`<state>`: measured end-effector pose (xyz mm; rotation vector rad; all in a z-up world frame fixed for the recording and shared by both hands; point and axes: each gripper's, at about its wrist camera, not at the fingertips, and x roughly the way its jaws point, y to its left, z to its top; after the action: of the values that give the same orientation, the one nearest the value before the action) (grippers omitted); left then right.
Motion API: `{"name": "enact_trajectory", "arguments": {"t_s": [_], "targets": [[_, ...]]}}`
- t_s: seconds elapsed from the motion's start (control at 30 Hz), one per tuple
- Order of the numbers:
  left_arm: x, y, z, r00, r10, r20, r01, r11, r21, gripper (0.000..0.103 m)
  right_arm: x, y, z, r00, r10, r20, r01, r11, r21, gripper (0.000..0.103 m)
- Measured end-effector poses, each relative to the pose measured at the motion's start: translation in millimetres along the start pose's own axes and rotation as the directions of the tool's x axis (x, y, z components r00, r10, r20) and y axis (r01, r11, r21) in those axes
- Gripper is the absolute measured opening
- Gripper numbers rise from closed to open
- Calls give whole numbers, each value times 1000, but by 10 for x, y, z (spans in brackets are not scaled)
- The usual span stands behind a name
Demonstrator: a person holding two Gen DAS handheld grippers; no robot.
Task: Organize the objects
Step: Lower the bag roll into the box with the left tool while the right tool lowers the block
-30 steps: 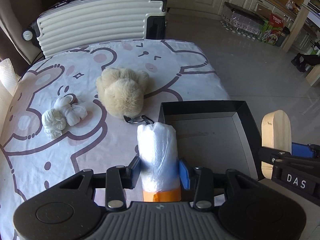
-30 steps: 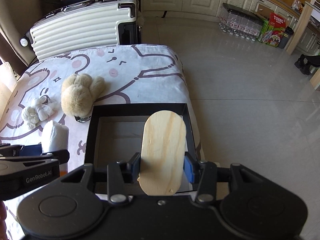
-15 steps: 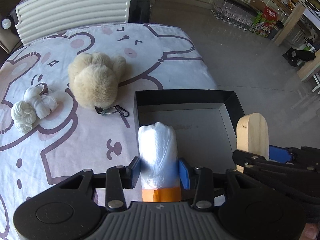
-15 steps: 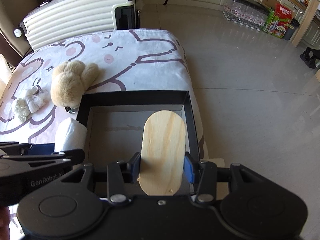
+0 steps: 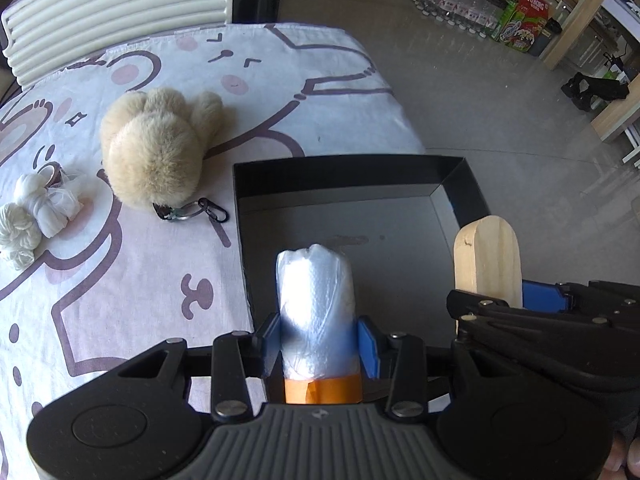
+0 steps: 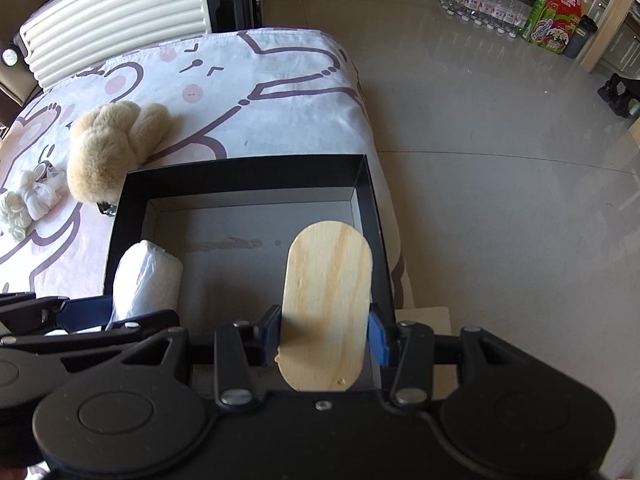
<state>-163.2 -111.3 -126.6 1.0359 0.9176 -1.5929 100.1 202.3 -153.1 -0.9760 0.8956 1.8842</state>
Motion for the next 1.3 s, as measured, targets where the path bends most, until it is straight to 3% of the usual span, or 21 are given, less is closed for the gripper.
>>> {"name": "enact_trajectory", "arguments": {"t_s": [0.1, 0.5, 0.83, 0.93, 1.0, 1.3], "targets": [[82, 12, -20, 999, 3, -35, -3, 1000, 2, 42, 60, 12, 7, 1000, -6, -11, 6, 1000, -4, 46], [45, -30, -54, 999, 20, -30, -18, 998, 67, 44, 274, 8, 0, 998, -33, -61, 33, 999, -4, 46], [-177, 30, -42, 1000, -5, 25, 3, 996, 94, 46, 323, 29, 17, 997, -31, -68, 32, 999, 13, 46], [-311, 35, -37, 996, 27, 88, -37, 992, 118, 59, 357, 56, 16, 996, -42, -78, 43, 999, 6, 46], [-410, 68, -18, 992, -1, 128, -14, 992, 122, 68, 382, 98, 6, 995, -46, -85, 45, 999, -13, 46], [-563, 288, 78, 983, -29, 181, 15, 997, 79, 68, 540, 358, -13, 991, -24, -134, 13, 997, -78, 46]]}}
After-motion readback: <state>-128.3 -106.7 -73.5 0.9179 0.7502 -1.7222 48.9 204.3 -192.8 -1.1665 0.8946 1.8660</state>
